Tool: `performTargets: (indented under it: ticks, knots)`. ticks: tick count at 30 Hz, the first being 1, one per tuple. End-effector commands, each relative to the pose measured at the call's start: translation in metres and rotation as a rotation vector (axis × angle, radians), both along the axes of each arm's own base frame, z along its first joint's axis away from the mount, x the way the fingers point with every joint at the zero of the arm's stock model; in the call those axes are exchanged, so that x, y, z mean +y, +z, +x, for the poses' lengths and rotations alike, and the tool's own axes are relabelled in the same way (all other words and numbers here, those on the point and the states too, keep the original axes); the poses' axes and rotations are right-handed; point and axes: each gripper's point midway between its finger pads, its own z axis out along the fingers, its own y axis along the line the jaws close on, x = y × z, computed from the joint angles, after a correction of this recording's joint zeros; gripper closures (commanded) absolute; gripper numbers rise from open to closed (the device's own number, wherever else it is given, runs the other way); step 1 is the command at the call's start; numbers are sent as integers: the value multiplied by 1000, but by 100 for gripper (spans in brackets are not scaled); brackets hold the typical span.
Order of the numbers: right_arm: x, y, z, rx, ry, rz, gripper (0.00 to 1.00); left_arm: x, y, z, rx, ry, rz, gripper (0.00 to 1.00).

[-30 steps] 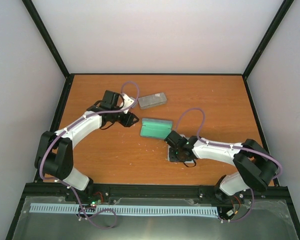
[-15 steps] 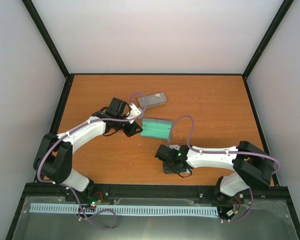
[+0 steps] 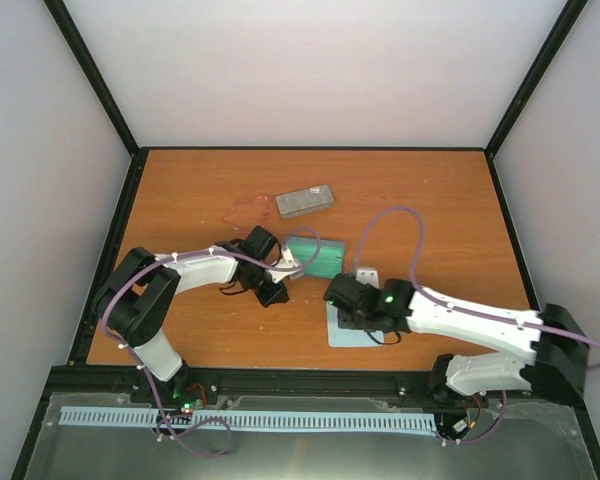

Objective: Organize the sunglasses
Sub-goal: Move the glasses cleaning cloth to the center of the board, then move the sunglasses case at the center of the board.

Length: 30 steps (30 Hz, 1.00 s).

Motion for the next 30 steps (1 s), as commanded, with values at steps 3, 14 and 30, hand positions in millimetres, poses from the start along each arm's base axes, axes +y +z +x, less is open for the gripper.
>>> performTargets:
  ticks: [3,14,30]
  knots:
    - [-65,37,28,-160,-170,-28,58,-21,-6,15,-40,-26,-3,90]
    - [-106,20,45,-131,-183,-79,59,-45,-16,53,-57,17,-3,89]
    - [-107,-20,72,-60,-124,-80,60,-73,-28,104,-111,43,17,90]
